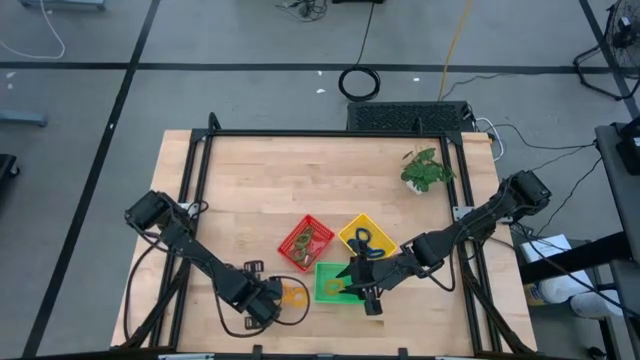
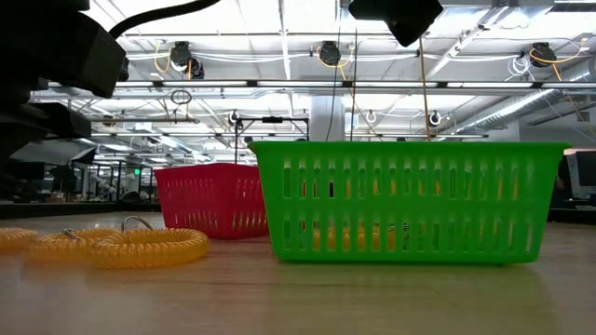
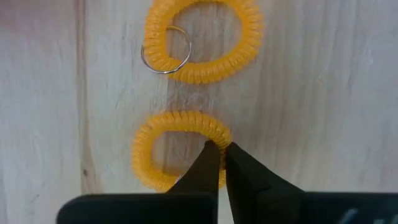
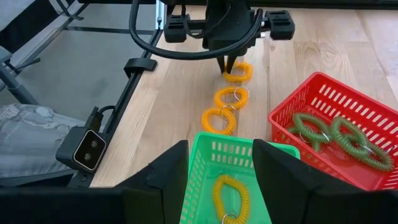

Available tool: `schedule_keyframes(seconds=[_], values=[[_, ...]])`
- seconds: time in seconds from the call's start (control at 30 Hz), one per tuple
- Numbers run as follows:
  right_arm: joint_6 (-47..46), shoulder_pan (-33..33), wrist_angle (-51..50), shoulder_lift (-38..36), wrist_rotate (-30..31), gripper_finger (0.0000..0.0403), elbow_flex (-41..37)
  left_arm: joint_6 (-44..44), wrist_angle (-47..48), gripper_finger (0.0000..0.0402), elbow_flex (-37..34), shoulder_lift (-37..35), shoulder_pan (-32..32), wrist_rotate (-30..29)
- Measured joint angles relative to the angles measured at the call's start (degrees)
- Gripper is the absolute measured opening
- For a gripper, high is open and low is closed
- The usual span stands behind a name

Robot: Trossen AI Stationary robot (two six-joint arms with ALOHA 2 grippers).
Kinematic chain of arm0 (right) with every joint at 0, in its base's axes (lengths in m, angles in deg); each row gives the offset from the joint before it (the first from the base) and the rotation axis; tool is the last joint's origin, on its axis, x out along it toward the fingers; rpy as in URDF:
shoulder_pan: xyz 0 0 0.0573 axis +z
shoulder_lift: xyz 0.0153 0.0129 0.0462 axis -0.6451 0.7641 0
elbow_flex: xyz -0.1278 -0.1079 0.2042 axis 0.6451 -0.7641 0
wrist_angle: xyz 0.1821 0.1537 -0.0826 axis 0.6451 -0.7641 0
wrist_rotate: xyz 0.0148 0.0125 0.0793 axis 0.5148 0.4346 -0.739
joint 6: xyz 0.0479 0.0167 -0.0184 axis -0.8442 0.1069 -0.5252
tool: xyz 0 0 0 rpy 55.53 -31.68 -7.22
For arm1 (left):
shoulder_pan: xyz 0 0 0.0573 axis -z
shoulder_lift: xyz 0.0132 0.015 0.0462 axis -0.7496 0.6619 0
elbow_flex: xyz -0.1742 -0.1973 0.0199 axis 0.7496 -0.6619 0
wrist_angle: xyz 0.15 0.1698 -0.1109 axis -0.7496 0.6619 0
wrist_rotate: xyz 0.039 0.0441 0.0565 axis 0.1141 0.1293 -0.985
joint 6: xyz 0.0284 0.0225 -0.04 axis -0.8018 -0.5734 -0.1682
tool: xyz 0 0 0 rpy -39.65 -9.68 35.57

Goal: Sort spring keychains
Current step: Put the yellow spring keychain into the green bin

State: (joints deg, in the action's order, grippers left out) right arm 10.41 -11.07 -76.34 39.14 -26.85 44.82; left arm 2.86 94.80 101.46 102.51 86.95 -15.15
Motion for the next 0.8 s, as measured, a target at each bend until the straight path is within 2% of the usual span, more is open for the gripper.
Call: schedule_keyframes(seconds=[0.1,0.27,0.43,0.63,0.8], values=[[0.0,0.0,0.01,0.0,0.01,0.0164,0.0,-1.35,0.44,0.0014,0.43,-1.66,0.19,-1.08],[0.22,-0.02,0.01,0.0,0.01,0.0164,0.0,-4.9,-1.95,0.0008,1.22,-5.26,0.21,-7.5],[1.23,-0.11,-0.02,-0.96,0.04,0.0164,0.0,-12.16,-10.42,0.0017,1.26,-8.16,-0.23,-13.58],[3.83,-0.11,-1.67,-5.65,0.18,0.0164,0.0,-24.22,-23.64,0.0019,1.25,-8.49,-1.55,-14.25],[4.79,-0.11,-5.59,-11.69,0.88,0.0164,-0.02,-30.15,-30.82,0.0007,1.26,-8.48,-4.08,-14.23]])
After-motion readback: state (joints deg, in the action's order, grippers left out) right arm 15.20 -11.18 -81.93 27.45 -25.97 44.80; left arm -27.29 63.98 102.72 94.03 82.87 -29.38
